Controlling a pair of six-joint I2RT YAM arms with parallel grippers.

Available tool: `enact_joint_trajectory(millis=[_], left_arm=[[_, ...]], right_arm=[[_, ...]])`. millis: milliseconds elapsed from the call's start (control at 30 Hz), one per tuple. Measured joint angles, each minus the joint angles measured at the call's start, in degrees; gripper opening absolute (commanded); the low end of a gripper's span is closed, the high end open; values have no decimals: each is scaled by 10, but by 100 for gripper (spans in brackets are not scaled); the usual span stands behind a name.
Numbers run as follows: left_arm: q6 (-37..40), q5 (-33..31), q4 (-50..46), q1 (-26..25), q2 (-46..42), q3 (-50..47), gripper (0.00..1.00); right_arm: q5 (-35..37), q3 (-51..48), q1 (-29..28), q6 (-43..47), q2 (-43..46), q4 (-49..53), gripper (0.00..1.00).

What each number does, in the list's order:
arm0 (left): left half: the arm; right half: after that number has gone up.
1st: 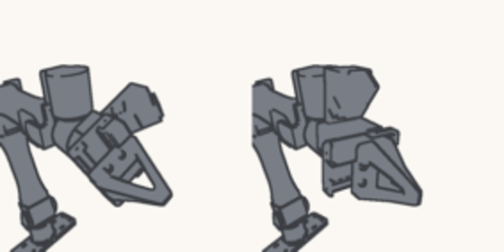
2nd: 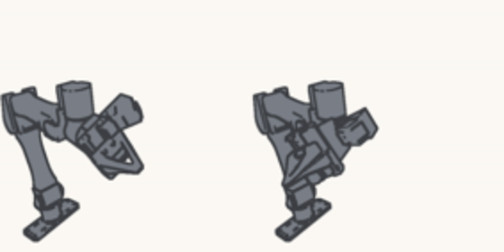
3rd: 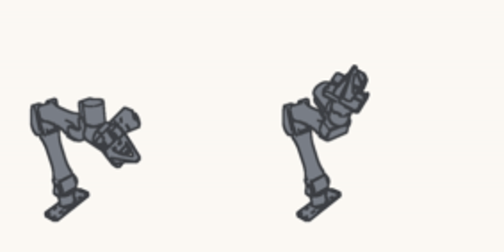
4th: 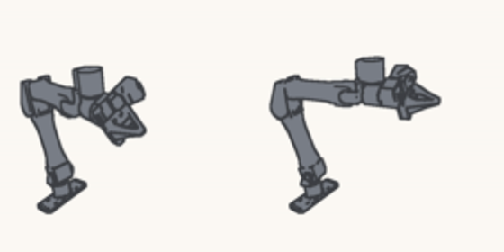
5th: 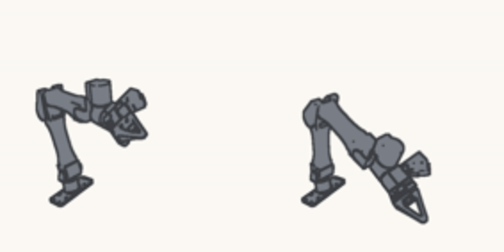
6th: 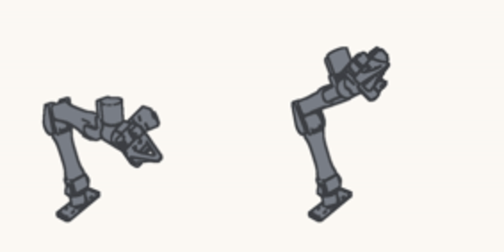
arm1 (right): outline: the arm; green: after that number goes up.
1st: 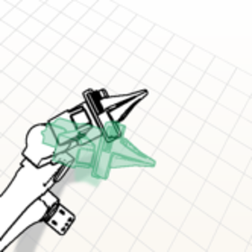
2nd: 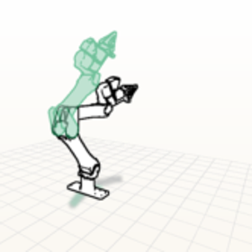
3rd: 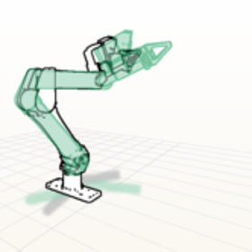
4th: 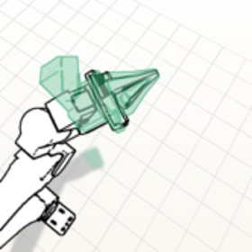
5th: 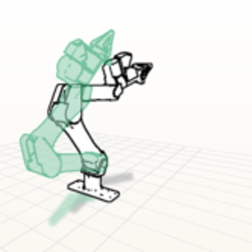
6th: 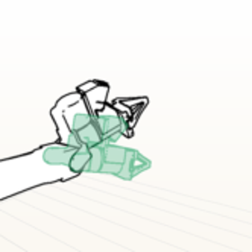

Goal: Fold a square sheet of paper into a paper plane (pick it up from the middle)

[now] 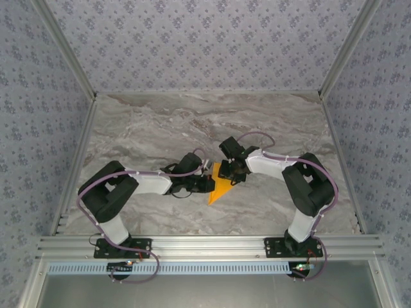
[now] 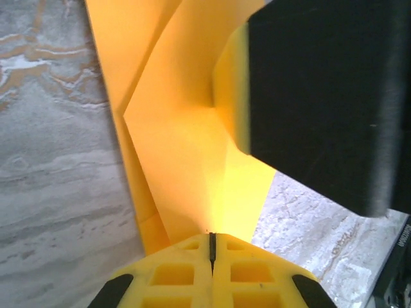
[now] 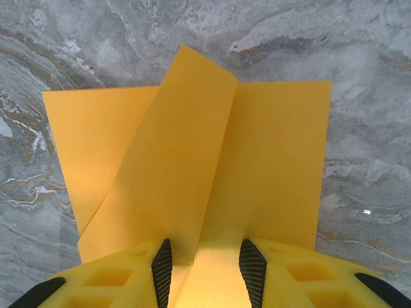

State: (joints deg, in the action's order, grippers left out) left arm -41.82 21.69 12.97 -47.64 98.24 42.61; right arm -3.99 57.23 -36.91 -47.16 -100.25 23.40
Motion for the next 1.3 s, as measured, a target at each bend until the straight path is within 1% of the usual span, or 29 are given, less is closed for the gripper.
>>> enact_joint_trajectory(millis=[833, 1300], left_arm=[[1, -29, -24, 0, 6, 6, 5], [8, -29, -50, 0, 17, 25, 3]], right_arm=[[9, 12, -4, -2, -10, 15, 40], [7, 15, -5, -2, -4, 18, 40]])
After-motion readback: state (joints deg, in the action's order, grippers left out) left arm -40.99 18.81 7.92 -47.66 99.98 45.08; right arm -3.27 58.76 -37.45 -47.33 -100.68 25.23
